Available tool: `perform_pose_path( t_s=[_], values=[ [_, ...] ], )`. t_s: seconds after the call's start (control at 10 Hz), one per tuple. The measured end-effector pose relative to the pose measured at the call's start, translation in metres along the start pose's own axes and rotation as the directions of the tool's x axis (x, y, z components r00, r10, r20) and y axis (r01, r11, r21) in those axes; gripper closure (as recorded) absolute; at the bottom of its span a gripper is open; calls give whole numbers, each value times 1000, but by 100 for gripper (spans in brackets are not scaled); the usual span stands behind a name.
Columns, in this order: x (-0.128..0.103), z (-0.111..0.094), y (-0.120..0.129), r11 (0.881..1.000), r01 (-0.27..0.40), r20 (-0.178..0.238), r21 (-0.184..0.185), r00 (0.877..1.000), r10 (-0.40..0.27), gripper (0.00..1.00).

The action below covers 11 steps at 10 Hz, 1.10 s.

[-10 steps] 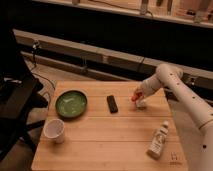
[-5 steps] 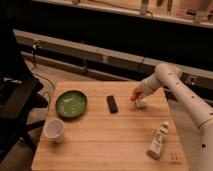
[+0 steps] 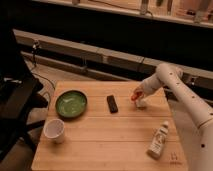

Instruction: Place the pepper on the white sponge

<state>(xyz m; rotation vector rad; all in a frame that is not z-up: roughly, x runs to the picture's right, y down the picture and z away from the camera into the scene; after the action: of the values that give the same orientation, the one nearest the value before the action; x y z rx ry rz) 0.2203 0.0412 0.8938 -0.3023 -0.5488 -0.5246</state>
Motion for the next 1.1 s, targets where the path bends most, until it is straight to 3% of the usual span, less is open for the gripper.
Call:
perform_pose_path(
  t_s=[0.2,0.8,1.1],
  values=[
    [5,-2,2,1000,-24,-24,-10,999,23,88],
    [30,5,17,986,-147,-57,-74,988,143,35],
    [35,11,21,979,-176,-56,-104,984,171,33]
  ],
)
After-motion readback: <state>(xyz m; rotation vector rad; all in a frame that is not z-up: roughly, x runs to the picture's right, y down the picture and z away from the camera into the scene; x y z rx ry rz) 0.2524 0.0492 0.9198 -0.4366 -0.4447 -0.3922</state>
